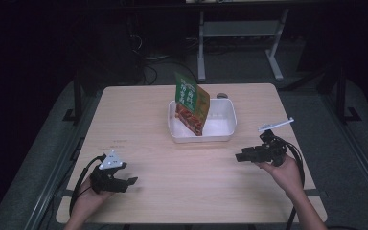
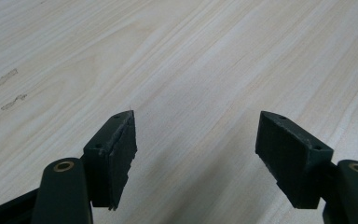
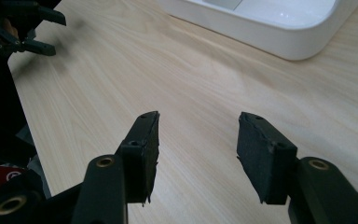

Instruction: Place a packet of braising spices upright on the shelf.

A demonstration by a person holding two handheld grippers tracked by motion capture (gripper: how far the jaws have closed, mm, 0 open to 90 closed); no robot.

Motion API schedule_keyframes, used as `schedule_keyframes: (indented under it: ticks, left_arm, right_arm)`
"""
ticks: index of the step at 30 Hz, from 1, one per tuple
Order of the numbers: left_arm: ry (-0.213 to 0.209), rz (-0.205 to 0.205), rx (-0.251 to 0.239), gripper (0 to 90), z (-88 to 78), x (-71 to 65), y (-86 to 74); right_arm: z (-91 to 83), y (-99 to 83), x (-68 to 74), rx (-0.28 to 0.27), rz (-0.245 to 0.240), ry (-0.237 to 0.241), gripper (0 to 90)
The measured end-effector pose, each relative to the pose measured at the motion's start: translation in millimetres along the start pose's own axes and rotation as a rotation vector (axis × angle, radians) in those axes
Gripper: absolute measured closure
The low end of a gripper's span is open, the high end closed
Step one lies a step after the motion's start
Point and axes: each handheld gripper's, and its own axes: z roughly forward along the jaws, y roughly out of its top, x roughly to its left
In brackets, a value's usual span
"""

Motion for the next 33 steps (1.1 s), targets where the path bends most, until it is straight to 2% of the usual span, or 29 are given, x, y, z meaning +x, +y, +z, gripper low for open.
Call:
schedule_keyframes:
  ticks: [16, 28, 33]
  left_arm:
    - [-0.009, 0.003, -0.002, 28.7, 0.6, -1.8, 0.6]
    - [-0.015, 0.011, -0.006, 28.4, 1.5, -4.4, 1.9]
    - [-0.02, 0.013, -0.01, 28.4, 1.8, -6.2, 2.7]
  right_arm:
    - [1.5, -25.3, 1.0, -0.005, 0.003, 0.004, 46.2]
    - [8.9, -49.0, 5.4, 0.004, -0.007, 0.009, 44.8]
    - [11.9, -59.7, 6.1, -0.011, -0.005, 0.014, 44.3]
